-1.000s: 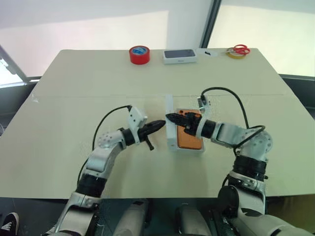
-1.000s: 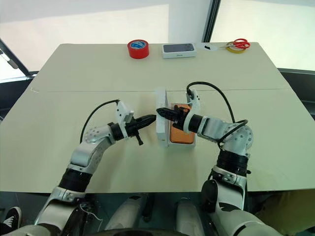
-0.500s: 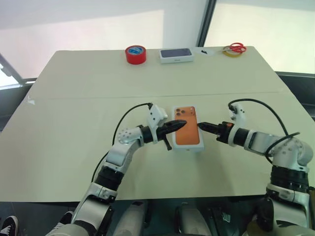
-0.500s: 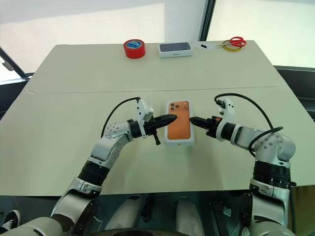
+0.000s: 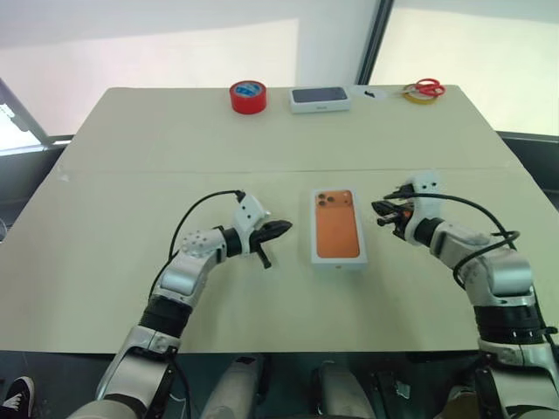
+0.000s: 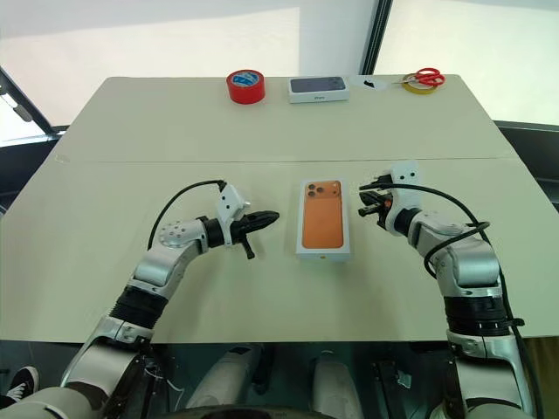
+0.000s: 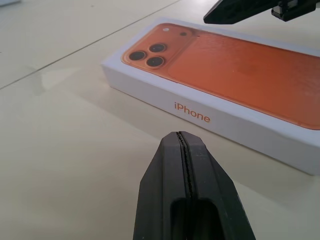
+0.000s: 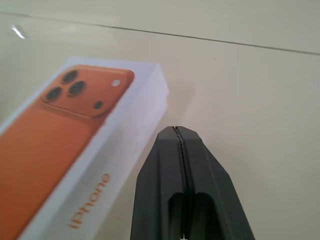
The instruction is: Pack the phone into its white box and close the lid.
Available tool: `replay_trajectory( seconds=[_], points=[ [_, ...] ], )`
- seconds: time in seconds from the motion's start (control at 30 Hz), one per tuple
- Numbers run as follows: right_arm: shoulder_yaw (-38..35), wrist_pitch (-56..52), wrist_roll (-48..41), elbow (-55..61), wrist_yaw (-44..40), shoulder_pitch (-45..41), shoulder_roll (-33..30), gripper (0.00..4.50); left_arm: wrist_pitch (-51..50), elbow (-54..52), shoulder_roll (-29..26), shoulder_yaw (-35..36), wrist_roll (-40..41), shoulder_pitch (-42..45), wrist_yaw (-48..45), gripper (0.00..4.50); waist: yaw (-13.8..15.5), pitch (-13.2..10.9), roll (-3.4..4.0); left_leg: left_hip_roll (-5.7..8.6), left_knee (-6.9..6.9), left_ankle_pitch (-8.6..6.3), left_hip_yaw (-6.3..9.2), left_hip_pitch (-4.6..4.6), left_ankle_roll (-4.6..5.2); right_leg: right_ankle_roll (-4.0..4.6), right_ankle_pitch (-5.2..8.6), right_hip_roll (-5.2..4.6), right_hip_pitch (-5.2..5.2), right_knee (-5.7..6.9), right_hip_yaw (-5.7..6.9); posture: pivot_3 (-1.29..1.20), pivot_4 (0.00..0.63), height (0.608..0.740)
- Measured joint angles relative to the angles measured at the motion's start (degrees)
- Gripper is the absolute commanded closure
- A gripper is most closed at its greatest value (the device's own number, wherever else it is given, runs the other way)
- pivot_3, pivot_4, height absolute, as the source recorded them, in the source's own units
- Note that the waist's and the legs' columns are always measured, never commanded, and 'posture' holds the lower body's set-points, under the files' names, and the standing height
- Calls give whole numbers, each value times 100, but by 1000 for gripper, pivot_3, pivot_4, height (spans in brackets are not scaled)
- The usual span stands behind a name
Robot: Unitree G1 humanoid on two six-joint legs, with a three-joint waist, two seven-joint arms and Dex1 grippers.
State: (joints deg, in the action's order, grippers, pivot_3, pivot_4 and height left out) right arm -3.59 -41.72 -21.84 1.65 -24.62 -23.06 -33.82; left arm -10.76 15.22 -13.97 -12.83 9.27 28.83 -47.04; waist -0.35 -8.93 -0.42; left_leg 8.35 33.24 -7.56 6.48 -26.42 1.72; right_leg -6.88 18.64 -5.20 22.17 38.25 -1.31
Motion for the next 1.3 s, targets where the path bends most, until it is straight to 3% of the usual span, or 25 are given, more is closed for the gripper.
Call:
replay_trajectory(
  seconds=[0.13,0.53,0.7,0.87,1.0,1.13,1.2,1.3],
  points=[
    [341,238,369,-36,-177,39,-16,4480,-156,287,310,-219,-153,188,45,4500,-29,0,0,0,-1,0,1,0,0,0,0,1,1,2,0,0,150,736],
    [251,775,919,-37,-450,44,-341,4480,-161,39,573,-102,-129,513,115,4500,-19,-1,-1,1,5,0,4,1,-1,-1,-1,1,-6,2,4,0,150,736],
    [224,1035,915,67,-637,26,-327,4480,-170,31,540,-117,-119,403,108,4500,-46,-1,-1,-2,2,2,5,2,-3,-1,-1,4,-3,4,2,0,150,736],
    [452,1231,866,534,-1077,123,-318,4480,-93,357,900,53,-110,693,439,4500,15,-1,-3,-1,22,-2,14,1,1,-1,-1,4,-16,1,15,0,150,736],
    [1146,1804,1851,239,-978,313,-669,4480,327,830,903,-367,-672,655,625,4500,77,2,-1,5,31,-8,8,8,9,-2,0,0,-27,-1,11,0,150,736],
    [1300,2002,2279,171,-920,372,-758,4480,391,728,855,-438,-774,431,656,4500,130,16,-14,6,30,-26,17,78,3,0,2,-2,-108,-21,23,0,150,736],
    [1224,1976,2257,148,-860,383,-614,3964,266,776,772,-459,-877,386,686,4500,114,21,-16,7,24,-32,14,105,9,-1,5,-5,-137,-31,21,0,150,736],
    [718,1717,1796,-3,-888,318,-290,2649,98,707,676,-318,-669,250,527,3205,88,22,-15,7,15,-32,14,100,11,-8,7,-6,-122,-28,19,0,150,736]
  ],
)
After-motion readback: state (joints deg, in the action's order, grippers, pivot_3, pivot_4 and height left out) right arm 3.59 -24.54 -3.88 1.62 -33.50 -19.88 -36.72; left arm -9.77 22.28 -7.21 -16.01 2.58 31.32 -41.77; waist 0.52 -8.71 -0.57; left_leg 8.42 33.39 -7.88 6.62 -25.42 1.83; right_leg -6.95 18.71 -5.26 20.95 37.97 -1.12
